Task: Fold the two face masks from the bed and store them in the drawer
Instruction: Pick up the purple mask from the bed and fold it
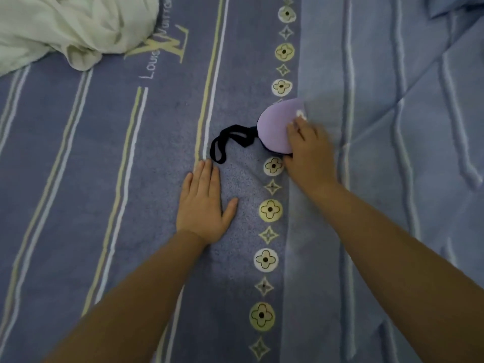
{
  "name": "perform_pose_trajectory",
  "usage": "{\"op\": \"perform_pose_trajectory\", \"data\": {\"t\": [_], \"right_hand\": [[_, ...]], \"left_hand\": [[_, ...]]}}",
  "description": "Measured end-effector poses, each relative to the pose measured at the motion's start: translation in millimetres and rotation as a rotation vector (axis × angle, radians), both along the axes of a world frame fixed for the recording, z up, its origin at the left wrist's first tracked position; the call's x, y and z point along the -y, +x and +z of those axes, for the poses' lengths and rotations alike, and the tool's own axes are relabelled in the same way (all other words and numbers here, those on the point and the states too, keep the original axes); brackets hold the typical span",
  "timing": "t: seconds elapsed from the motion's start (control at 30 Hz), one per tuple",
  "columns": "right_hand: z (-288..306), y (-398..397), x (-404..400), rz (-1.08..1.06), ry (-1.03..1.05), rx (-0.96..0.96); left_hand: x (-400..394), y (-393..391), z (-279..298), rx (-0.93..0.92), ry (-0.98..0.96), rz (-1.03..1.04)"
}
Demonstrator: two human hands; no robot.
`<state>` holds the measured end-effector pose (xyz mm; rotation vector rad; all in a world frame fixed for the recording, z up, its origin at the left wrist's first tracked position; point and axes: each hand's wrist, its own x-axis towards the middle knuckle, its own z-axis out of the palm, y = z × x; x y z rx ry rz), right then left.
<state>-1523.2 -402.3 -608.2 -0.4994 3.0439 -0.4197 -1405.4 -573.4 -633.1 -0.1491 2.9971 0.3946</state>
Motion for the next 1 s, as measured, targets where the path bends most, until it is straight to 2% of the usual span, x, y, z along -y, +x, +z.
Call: {"op": "perform_pose_trajectory", "data": {"t": [0.13, 0.23, 0.3, 0.33, 0.4, 0.5, 0.57, 0.63, 0.7, 0.8, 0.9, 1.0], "right_hand": [[7, 12, -10, 0.106, -0.172, -0.12], [31, 41, -28, 0.199, -0.173, -0.115], [51, 63, -39, 0.172, -0.172, -0.091], [62, 74, -43, 0.136, -0.187, -0.079], [81, 95, -49, 0.066, -0.246, -0.097], [120, 127, -51, 0.038, -0.367, -0.159], [148, 149, -51, 0.103, -0.37, -0.213], [184, 175, -53, 0.188, -0.354, -0.274], [226, 198, -60, 0.245, -0.335, -0.31], [280, 224, -82, 0.311, -0.324, -0.255], [323, 236, -107, 0.246, -0.274, -0.115], [377, 247, -114, 0.14, -0.365, 0.006]], "left_hand": [[-1, -3, 3, 0.033, -0.007, -0.006], [-2, -2, 13, 0.088, 0.032, 0.003], [-6, -4, 26, 0.167, 0.075, 0.034], [-11, -3, 38, 0.183, 0.157, 0.076], [-25, 5, 70, 0.183, 0.491, 0.21], [-50, 29, 133, 0.445, 1.064, 0.514], [-62, 43, 168, 0.478, 1.266, 0.56], [-69, 56, 216, 0.358, 1.346, 0.599], [-71, 67, 261, 0.242, 1.308, 0.576], [-68, 83, 329, 0.091, 1.185, 0.378], [-62, 104, 397, -0.05, 0.962, 0.155], [-60, 124, 457, -0.159, 0.733, -0.065]]}}
